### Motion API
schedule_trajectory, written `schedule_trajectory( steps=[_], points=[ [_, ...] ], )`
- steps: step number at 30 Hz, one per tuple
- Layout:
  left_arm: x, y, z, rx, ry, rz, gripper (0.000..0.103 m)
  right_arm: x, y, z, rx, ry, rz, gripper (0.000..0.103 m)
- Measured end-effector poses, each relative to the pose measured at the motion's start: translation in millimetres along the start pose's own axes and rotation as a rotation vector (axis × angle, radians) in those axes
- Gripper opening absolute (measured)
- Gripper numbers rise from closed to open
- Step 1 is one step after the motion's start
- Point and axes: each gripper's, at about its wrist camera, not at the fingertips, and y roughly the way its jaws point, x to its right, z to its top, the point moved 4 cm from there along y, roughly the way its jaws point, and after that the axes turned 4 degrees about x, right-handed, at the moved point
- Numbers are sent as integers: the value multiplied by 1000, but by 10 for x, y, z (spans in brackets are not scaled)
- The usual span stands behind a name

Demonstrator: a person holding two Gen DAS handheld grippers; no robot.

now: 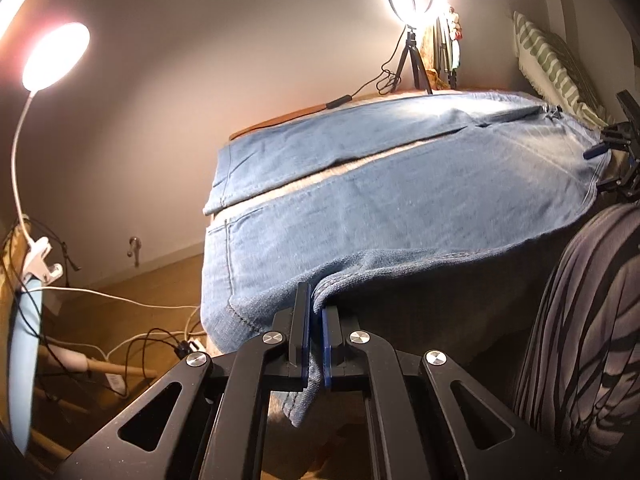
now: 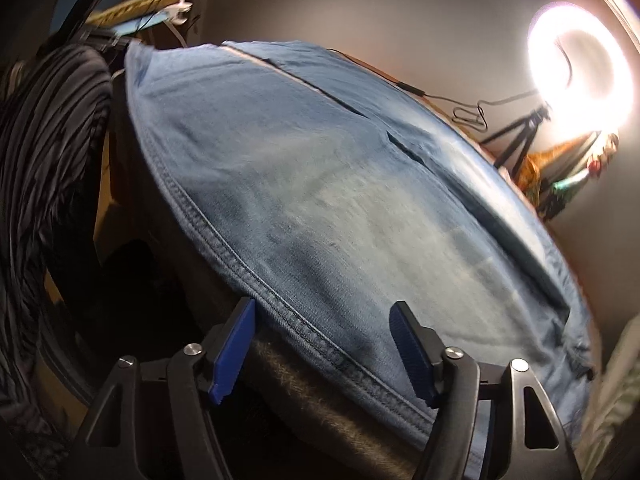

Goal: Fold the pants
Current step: 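Grasp the denim edge with the right tool while the left tool lifts its edge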

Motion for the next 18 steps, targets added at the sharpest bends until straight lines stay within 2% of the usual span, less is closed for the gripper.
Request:
schedule_trajectory(
  steps=[1, 3, 4, 5, 6, 11, 18],
  points=[
    [3, 15, 3, -2, -1, 0, 3, -11, 16, 15, -4, -18, 0, 42],
    [0, 31, -4, -5, -4, 1, 3, -37, 40, 42, -10, -36, -6, 29],
    [-1, 36, -2, -5, -10, 1, 3, -50, 46, 57, -10, -48, -14, 15],
    [-12, 35, 5, -1, -21, 1, 3, -63, 50, 88, -14, -75, -55, 7],
    [-31, 31, 21, 6, -37, 0, 3, -66, 38, 121, -10, -97, -89, 4],
    [-128, -6, 197, 53, -90, 0, 3, 150, -169, 361, 51, -111, -181, 2],
    [-230, 109, 554, 83, -70, 26, 3, 563, -292, 900, 102, -194, -322, 0]
  ],
)
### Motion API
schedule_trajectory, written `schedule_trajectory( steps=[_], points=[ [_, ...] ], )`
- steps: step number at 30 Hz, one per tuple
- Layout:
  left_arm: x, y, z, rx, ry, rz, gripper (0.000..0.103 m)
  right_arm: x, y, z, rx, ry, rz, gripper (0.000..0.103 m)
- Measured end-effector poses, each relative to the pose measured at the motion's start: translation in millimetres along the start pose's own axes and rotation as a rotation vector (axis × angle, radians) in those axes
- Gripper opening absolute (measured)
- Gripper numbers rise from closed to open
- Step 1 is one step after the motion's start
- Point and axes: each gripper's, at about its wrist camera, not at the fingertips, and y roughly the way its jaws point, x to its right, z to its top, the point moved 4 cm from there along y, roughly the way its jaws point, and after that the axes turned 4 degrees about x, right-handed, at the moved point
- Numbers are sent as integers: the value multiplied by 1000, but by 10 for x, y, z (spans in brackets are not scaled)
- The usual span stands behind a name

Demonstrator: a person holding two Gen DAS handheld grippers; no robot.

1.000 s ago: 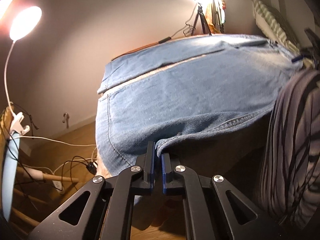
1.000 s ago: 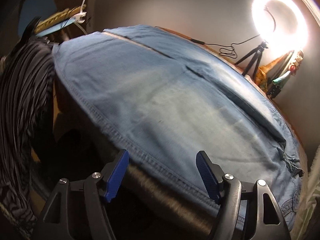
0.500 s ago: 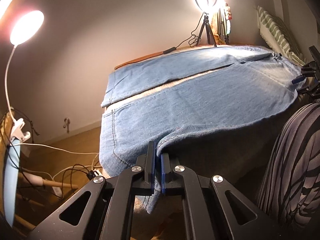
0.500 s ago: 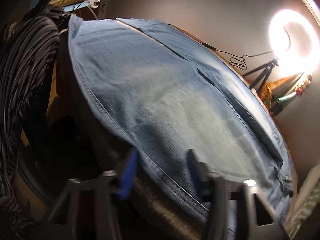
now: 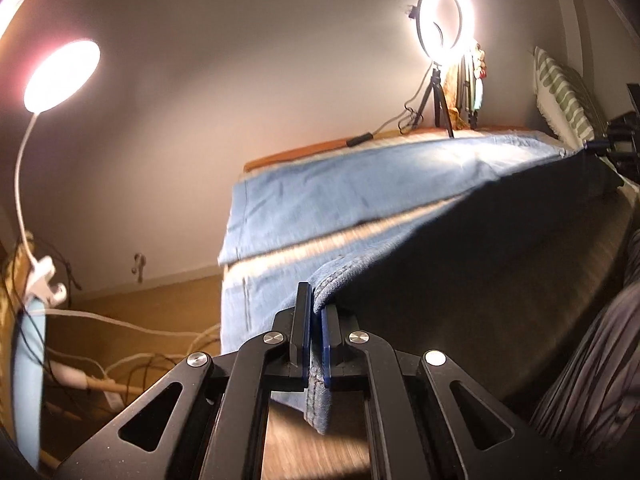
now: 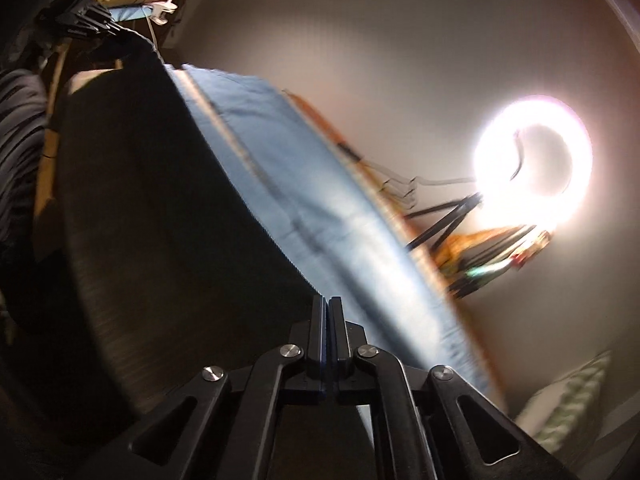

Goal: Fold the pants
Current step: 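Grasp the denim edge with the right tool while the left tool lifts its edge, then carry the lifted edge over the jeans with both tools and open them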

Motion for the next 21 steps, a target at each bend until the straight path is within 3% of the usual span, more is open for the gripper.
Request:
schedule_trajectory(
  steps=[13, 21],
  points=[
    [-350, 584, 643, 31, 80, 23, 2, 683, 883, 669, -20, -96, -100, 0],
    [-568, 1170, 1109, 20, 130, 20, 2, 1163, 1528, 905, -44, -116, -179, 0]
  ],
)
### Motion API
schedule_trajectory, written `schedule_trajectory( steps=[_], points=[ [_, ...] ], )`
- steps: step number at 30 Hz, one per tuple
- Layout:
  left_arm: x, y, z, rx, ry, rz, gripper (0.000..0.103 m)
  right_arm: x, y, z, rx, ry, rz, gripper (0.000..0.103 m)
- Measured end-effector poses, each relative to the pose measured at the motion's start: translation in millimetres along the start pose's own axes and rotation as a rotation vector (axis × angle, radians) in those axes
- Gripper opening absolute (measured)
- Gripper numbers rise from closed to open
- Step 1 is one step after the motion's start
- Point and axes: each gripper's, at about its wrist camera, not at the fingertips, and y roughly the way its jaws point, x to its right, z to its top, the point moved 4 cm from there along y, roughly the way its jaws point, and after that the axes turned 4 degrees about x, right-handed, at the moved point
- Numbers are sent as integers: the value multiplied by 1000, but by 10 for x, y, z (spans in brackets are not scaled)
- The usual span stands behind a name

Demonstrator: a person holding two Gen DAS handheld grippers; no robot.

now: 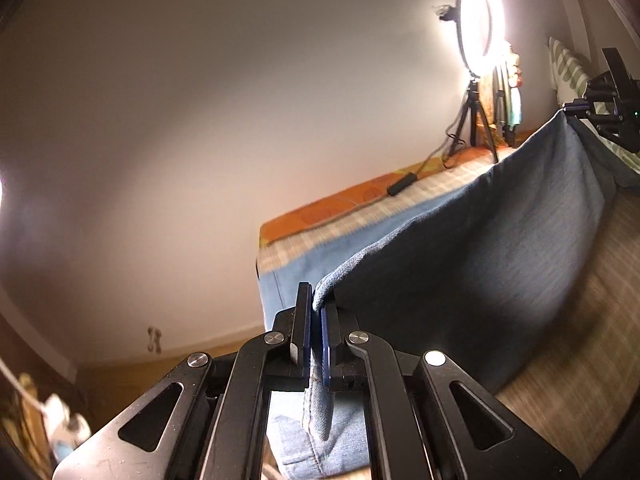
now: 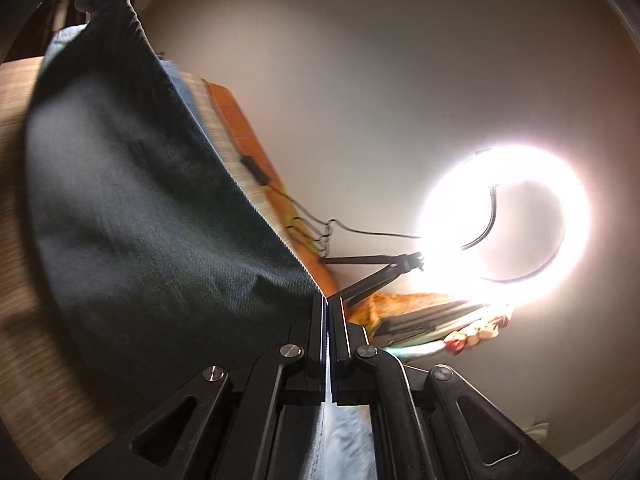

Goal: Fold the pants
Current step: 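Carry the lifted edge over the jeans with both tools and open them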

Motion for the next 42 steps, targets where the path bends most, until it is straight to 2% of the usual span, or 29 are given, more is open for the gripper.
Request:
schedule_trajectory(
  steps=[6, 15, 20, 31, 38, 41, 42],
  points=[
    [-106, 591, 147, -54, 42, -14, 2, 125, 675, 74, -45, -3, -24, 0],
    [-150, 1263, 16, -156, 80, -32, 2, -109, 1590, 12, -112, -32, 26, 0],
    [-200, 1533, 22, -181, 90, -29, 2, -136, 1889, -18, -131, -17, 50, 0],
    [-341, 1998, 26, -254, 122, -37, 2, -245, 2216, 75, -160, 10, 71, 0],
    [-254, 2227, -87, -307, 141, -54, 2, -452, 2485, -10, -222, -52, 103, 0],
    [-287, 2263, -116, -330, 111, -68, 8, -489, 2555, -24, -251, -45, 127, 0],
    [-316, 2258, -116, -328, 100, -58, 16, -493, 2572, -24, -255, -46, 127, 0]
  ],
)
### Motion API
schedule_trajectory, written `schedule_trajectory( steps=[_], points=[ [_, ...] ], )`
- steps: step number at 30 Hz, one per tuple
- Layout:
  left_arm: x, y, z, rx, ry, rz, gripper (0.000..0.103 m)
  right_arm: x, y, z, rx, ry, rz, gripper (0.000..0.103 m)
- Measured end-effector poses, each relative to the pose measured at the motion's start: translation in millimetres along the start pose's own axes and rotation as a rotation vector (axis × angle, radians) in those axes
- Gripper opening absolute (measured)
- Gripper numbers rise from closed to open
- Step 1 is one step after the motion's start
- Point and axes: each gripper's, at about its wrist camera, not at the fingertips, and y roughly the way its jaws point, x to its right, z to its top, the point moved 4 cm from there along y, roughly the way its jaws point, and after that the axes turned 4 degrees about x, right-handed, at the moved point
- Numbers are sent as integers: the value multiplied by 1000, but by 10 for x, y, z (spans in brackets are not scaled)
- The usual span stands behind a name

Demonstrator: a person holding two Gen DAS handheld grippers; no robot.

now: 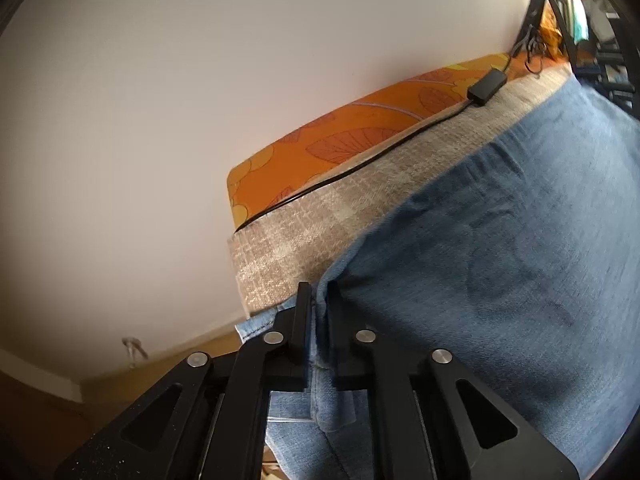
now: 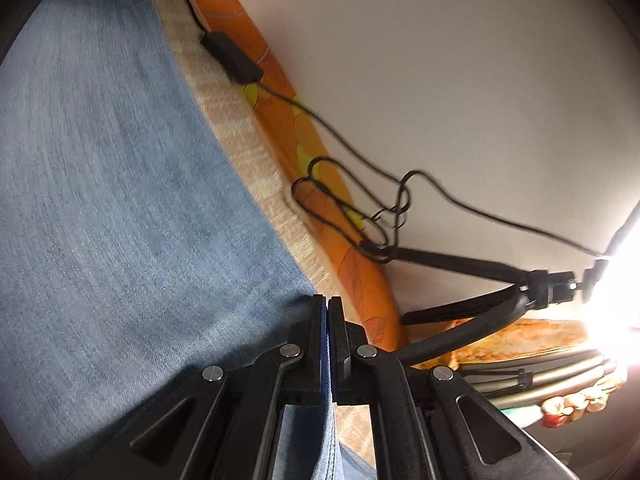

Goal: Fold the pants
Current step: 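Carry the lifted edge over the jeans with both tools and open them, then grasp the waistband by the belt loop with the right tool and pull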

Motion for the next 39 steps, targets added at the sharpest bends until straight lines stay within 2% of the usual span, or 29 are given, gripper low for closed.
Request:
schedule_trajectory(
  steps=[1, 4, 5, 7, 9, 12, 16, 20, 23, 25, 26, 28, 31, 34, 39],
  points=[
    [-32, -5, -1, 3, -6, 17, 25, 2, 23, 3, -7, -2, 0, 0],
    [-119, -16, -15, -1, -31, 25, 35, 24, 123, -23, -49, -4, -3, 0],
    [-144, -23, -18, -2, -38, 32, 39, 51, 176, -55, -61, 4, -5, 2],
    [-195, -79, -33, 7, -56, 46, 47, 80, 214, -125, -69, 38, -7, 15],
    [-246, -112, -49, 1, -64, 66, 49, 152, 183, -165, -61, 88, -2, 22],
    [-380, -168, -69, -7, -86, 116, 49, 213, 62, -240, -39, 126, 3, 29],
    [-514, -342, -104, 9, -149, 134, 49, 142, -14, -322, -54, 124, 2, 29],
    [-371, -590, -114, 27, -106, 139, 49, 177, -351, -415, -23, 191, 20, 32],
    [-199, -846, -45, 85, -127, 85, 49, 313, -712, -562, 14, 290, 33, 41],
    [-64, -1010, 7, 122, -132, 54, 49, 420, -918, -693, 31, 370, 59, 51],
    [46, -1136, 46, 150, -134, 27, 49, 485, -1061, -797, 42, 421, 72, 54],
    [250, -1317, 119, 188, -124, -15, 49, 576, -1252, -937, 58, 484, 80, 66],
    [623, -1576, 242, 244, -95, -89, 49, 689, -1575, -1250, 77, 588, 96, 75],
    [978, -1737, 375, 285, -79, -173, 49, 796, -1866, -1667, 84, 686, 95, 83],
    [1768, -1963, 586, 325, 6, -299, 49, 884, -2172, -2393, 62, 776, 78, 85]
  ],
)
